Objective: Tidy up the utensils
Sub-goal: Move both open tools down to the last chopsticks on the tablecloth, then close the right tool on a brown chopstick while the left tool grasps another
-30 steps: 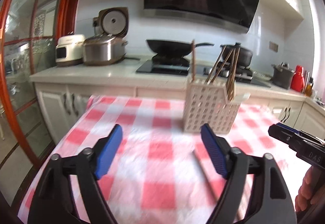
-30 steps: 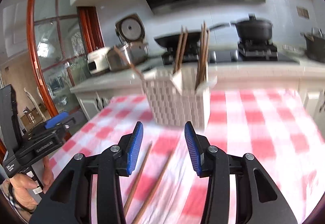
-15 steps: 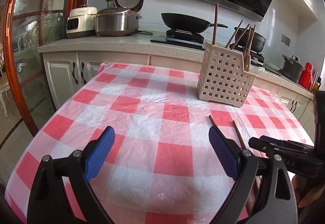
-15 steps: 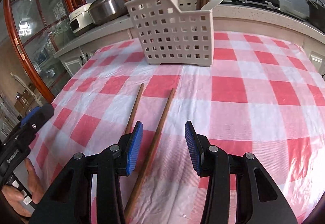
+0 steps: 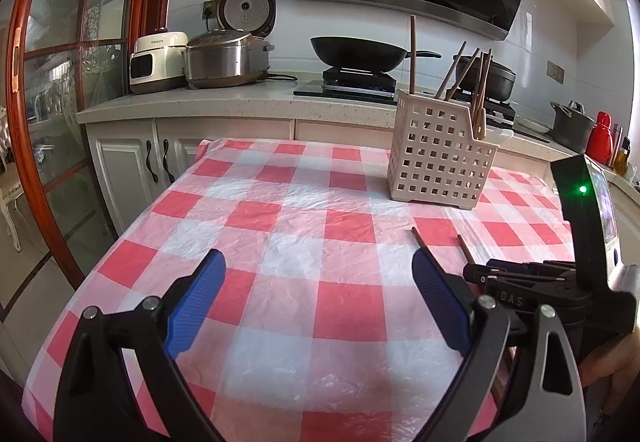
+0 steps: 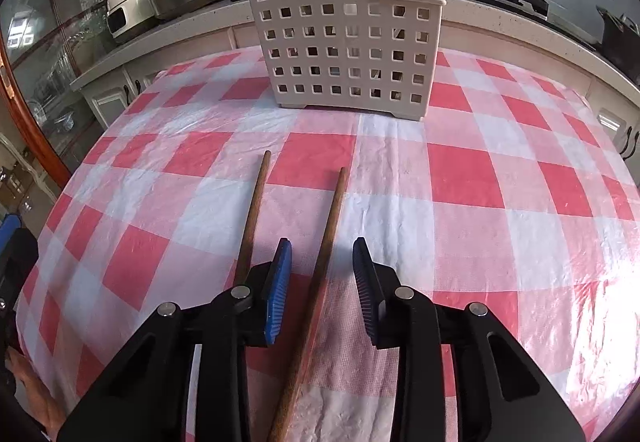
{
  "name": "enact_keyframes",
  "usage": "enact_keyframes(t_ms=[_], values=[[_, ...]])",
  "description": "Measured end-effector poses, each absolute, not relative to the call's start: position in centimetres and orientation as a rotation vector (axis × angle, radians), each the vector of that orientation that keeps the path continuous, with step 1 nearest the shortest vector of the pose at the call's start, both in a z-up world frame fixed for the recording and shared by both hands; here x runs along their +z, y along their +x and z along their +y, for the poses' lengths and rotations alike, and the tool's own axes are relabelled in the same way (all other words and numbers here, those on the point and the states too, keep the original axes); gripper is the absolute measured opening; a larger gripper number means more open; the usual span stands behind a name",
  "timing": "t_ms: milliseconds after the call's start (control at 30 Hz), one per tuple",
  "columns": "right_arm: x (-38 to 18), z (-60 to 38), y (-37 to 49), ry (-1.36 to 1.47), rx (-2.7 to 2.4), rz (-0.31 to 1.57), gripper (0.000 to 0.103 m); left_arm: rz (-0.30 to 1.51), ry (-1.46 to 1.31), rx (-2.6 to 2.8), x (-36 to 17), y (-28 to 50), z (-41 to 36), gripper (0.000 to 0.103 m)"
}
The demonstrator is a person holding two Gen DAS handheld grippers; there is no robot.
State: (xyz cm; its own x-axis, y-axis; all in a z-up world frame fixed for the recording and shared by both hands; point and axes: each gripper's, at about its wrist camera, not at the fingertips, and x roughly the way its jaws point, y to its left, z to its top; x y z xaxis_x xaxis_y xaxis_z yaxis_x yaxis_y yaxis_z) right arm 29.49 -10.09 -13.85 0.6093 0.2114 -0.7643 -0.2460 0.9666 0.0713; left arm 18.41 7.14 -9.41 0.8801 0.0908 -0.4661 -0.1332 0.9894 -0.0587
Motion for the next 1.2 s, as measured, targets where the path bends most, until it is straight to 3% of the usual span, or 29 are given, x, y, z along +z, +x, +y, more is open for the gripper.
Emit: enact_keyframes(t_ms=[100,267,667,967,1200], values=[[-13.9,-9.2,29.3,-0.111,0.224,0.869,0.027,0.495,-0.098,0.121,-9.7,18.4,7.5,0.091],[-14.0,-9.5,29.1,-0.114,0.219,0.869,0.007,0.512,-0.116,0.122,-9.9,18.5,8.1,0.091],[-13.4,-14.6,28.0,0.021,0.241,0.835,0.006,0.619,-0.077,0.071,-10.1,23.0,4.6,0.089],[-12.8,-17.3,27.2,0.066,0.259,0.789,0.006,0.716,-0.1,0.029,-11.8,27.2,0.4,0.069],[-12.3,-19.0,26.9,0.092,0.277,0.766,0.006,0.745,-0.074,0.056,-12.6,29.6,-1.8,0.059]])
